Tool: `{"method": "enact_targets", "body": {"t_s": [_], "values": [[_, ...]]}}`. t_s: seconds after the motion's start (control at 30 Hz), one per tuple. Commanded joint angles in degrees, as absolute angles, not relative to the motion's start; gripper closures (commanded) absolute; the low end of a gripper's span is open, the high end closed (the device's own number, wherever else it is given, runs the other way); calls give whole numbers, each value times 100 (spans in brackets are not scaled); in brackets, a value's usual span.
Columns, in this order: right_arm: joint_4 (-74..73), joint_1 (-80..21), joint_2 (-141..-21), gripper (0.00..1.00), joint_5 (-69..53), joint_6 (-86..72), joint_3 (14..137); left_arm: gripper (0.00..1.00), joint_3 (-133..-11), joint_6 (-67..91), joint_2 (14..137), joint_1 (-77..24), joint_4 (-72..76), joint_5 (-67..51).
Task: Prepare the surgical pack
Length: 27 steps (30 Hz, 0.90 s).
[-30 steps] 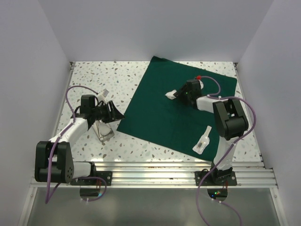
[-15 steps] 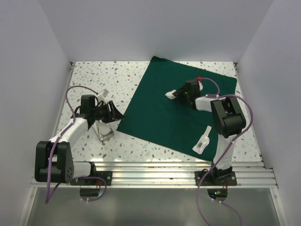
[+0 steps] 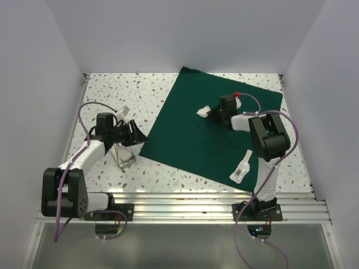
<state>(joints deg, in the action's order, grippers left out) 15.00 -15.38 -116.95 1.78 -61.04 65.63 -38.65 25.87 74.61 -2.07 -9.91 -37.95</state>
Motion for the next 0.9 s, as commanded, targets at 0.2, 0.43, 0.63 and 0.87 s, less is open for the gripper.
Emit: {"method": "enact_targets", "body": {"t_s": [0.2,0.43,0.63,0.87], "values": [[1634,-1415,-11437,100,-1243,-4458,7067,37,-3753,2898,7182,-342,171,-4666],[871,-1450,-10048,100,-3486,-3182,6760,25,-3375,3867,6917,-984,1713,-5212],[493,-1836,-8669,100,-4420,-3032,5662,21,-3287,4069,6443,-1397,2408,-5370],[791,-2241,-7788,100,-5377,-3682,4993,11,-2927,3851,5784,-2038,3172,-5450]]}}
